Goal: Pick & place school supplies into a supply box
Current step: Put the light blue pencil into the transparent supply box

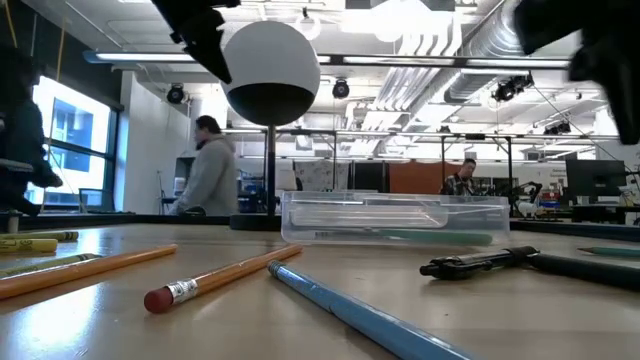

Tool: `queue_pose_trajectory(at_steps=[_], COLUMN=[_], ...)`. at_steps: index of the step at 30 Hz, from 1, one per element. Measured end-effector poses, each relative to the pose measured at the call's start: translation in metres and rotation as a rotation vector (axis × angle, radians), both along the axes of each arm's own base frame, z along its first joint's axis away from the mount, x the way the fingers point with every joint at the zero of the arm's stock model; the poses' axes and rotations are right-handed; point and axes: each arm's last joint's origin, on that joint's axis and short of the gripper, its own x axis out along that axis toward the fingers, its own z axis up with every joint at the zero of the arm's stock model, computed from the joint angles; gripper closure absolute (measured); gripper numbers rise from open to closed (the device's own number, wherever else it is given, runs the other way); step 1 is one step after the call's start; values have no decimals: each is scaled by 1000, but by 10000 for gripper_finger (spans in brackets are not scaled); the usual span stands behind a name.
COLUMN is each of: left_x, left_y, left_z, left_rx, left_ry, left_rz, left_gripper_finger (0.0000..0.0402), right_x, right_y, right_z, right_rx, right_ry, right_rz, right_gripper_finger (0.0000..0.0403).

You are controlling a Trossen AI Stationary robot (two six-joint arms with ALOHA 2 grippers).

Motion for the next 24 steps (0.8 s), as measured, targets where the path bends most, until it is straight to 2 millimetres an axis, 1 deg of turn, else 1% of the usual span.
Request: queue_pose_trajectory(at_steps=[3, 5, 7, 9, 12, 15, 19, 21, 24], left_x=[-11, -19, -26, -32, -38, -39, -40, -40, -40], left_y=[-4, -7, -9, -9, -9, -8, -8, -8, -8], left_z=[2, 2, 1, 0, -3, -2, -1, -2, -2], left_rx=[-62, -81, -86, -94, -88, -54, -41, -43, -47], left_ry=[-14, -20, -36, -57, -87, -122, -126, -124, -124], left_rz=[15, 27, 26, 39, 68, 91, 100, 98, 95], left_gripper_finger=[243, 243, 243, 243, 243, 243, 243, 243, 243], right_x=[-23, -35, -44, -51, -60, -66, -64, -64, -68], right_y=[5, 8, 11, 13, 16, 18, 24, 26, 27], right_z=[-4, -14, -27, -38, -49, -51, -47, -49, -53], right_rx=[-24, -7, 48, 137, 283, 376, 483, 496, 437], right_ry=[-129, -203, -225, -175, 13, 163, 247, 258, 268], right_rz=[-62, -91, -121, -153, -220, -292, -412, -435, -444], right_gripper_finger=[281, 281, 281, 281, 281, 281, 281, 281, 281])
